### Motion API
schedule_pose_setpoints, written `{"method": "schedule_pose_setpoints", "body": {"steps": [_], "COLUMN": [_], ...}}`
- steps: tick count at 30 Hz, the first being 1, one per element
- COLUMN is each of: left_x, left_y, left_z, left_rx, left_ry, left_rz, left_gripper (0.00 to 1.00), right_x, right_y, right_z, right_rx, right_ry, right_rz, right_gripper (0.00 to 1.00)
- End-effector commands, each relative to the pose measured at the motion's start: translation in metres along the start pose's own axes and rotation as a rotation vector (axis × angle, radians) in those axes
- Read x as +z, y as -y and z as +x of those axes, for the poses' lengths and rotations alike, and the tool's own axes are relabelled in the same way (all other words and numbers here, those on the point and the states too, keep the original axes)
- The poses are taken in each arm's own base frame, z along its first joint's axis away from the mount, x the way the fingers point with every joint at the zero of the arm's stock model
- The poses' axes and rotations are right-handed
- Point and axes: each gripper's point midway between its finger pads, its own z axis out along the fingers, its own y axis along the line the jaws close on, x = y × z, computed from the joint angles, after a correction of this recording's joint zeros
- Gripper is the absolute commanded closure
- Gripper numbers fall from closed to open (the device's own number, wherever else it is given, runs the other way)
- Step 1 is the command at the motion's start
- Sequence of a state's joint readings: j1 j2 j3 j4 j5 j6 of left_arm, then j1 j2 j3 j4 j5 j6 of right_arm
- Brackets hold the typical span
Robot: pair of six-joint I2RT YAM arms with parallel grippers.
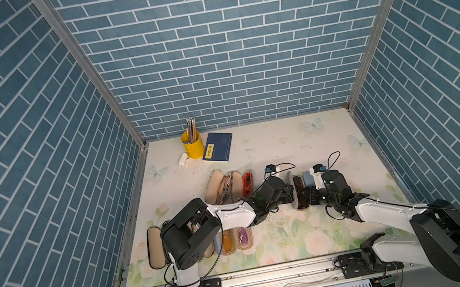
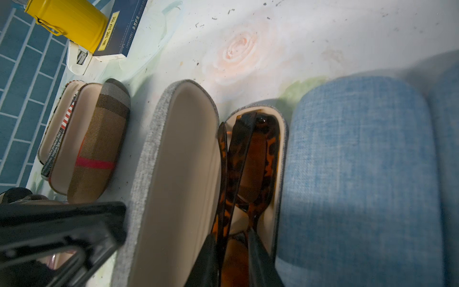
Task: Close the glasses case
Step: Close the glasses case at the center of the board.
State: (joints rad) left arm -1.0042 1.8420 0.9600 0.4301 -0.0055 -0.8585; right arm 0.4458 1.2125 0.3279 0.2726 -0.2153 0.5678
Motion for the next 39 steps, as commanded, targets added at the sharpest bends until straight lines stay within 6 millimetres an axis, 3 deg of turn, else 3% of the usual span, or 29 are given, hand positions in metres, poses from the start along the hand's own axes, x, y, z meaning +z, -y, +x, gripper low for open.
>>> {"method": "schedule_pose_setpoints", "body": {"steps": [1,23,39], "left_x": [0.007,0.013,0.016], "left_y": [-0.022,-0.019,-0.016], "left_z": [0.028,0.034,0.037], "left_rx": [0.03,0.036,0.041], "left_ry": [-0.089,-0.106,-0.111], "left_rz": [-0.075,-0.074,-0.078], "left_gripper": [0.83,0.83,0.84], "right_x": [-0.002,-0.014,-0.013], "right_y": [0.0,0.004,0.024], "right_z": [0.001,-0.01,-0.005], "right_rx": [-0.027,-0.02,-0.012], "right_ry": [0.006,0.039,0.002], "right_rz": [-0.006,0.022,0.115], "right_gripper": [0.77,0.76,0.76]}}
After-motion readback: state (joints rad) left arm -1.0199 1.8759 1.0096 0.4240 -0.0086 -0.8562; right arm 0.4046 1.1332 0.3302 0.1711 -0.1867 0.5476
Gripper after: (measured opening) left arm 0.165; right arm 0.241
